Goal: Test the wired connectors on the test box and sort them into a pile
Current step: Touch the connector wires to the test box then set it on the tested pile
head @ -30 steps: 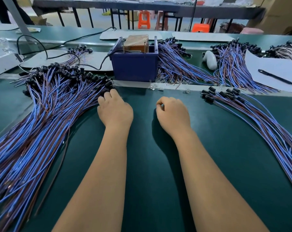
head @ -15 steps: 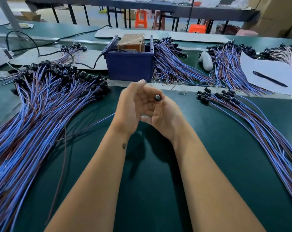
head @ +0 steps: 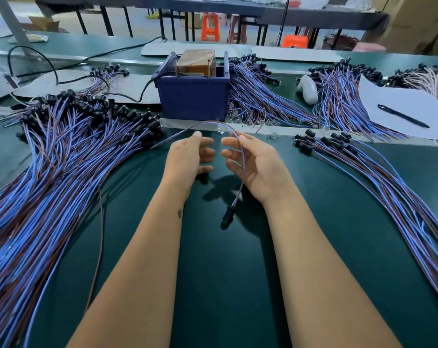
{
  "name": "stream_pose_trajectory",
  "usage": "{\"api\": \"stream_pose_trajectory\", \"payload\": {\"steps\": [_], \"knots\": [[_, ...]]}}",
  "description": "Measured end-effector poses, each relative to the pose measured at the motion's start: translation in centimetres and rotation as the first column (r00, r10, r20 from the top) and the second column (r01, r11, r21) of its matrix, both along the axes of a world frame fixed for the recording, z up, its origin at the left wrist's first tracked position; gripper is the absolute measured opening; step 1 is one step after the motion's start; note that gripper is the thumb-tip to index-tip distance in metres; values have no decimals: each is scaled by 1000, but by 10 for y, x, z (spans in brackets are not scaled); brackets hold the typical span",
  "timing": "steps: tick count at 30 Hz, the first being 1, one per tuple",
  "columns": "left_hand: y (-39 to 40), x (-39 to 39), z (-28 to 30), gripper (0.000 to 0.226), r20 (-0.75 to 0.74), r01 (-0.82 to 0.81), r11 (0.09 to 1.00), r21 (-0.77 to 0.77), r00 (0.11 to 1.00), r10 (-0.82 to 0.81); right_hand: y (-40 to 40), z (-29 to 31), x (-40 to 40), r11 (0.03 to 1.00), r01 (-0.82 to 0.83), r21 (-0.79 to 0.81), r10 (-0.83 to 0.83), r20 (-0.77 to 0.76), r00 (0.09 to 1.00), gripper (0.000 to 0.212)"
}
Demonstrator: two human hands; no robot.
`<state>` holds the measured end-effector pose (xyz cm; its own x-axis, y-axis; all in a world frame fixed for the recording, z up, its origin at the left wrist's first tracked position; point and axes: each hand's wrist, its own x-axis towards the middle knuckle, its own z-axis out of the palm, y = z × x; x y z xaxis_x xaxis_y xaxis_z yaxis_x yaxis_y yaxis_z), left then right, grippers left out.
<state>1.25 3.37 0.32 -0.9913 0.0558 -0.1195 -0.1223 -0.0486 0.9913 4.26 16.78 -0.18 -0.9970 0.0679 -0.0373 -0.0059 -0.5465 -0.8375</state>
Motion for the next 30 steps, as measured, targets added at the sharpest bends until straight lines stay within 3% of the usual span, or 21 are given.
{"api": "stream_pose_trajectory", "payload": {"steps": [3, 8, 17, 22, 30], "knots": [[-9, -6, -4, 31, -42, -47, 997, 58, 998, 50, -7, 0, 1, 963, -65, 261, 63, 15, 998, 15], [-11, -8, -6, 21, -187, -56, 990, 131, 979, 80, -15, -2, 3, 808, -140, 573, 158, 19, 987, 17], [-5, -3, -3, 33, -241, 82, 967, 240, 970, -23, -17, -1, 4, 791, -151, 592, 166, 30, 986, 21], [0, -1, -6, 25, -240, 55, 991, 125, 971, -24, -22, -5, 2, 811, -73, 580, 85, 6, 996, 19], [0, -1, -10, 15, -125, 37, 999, -36, 991, -41, -33, -10, 0, 687, 100, 719, -65, -76, 995, 23]]}}
